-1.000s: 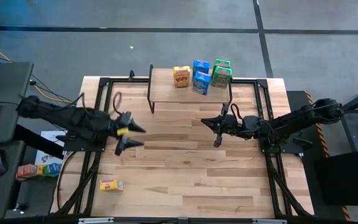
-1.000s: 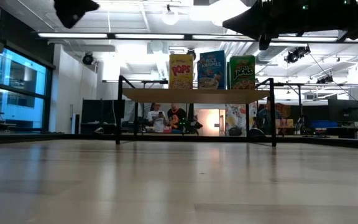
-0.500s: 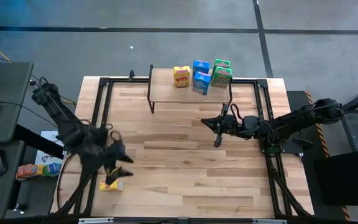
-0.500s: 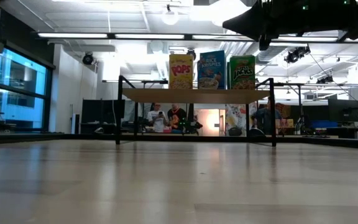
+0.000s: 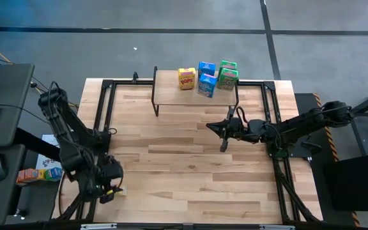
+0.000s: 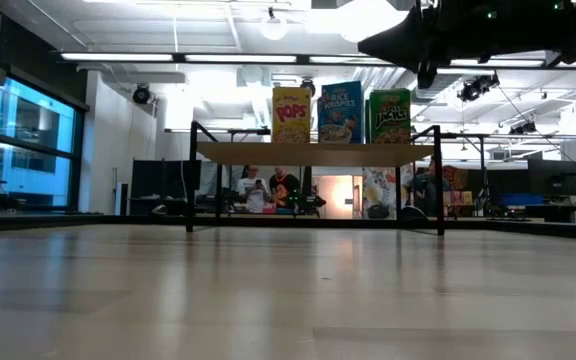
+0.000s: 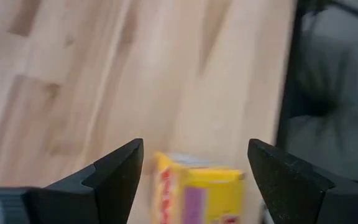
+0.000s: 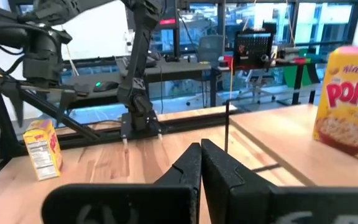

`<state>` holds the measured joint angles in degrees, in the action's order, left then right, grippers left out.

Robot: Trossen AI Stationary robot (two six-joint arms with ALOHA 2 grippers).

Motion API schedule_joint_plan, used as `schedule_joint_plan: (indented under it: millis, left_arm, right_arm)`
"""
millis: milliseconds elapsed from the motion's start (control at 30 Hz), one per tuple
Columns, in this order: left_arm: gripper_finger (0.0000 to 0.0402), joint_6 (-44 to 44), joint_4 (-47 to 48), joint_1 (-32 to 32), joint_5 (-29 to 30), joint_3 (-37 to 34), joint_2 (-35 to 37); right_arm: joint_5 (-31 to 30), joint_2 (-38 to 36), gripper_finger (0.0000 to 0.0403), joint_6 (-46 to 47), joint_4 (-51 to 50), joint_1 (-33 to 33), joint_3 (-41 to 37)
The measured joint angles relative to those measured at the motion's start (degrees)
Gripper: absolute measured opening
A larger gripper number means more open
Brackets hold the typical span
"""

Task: Stack cereal on shelf
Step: Put the yellow cereal box on the shelf

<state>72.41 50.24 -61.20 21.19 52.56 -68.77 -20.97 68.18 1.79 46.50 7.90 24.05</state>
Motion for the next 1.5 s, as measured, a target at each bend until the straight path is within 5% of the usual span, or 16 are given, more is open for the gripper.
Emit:
schedule_joint_plan:
  millis: [533, 1500]
  left_arm:
    - [0.0282, 4.49, 1.66, -6.59, 5.66, 6.94, -5.18]
    - [0.0282, 9.43, 6.83, -7.59, 0.74, 7.23, -16.56]
  right_arm:
    - [-0.02, 0.0, 0.0, 2.3, -3.67, 0.0, 0.0]
    - [-0.02, 0.0, 0.0, 3.75, -6.87, 0.0, 0.0]
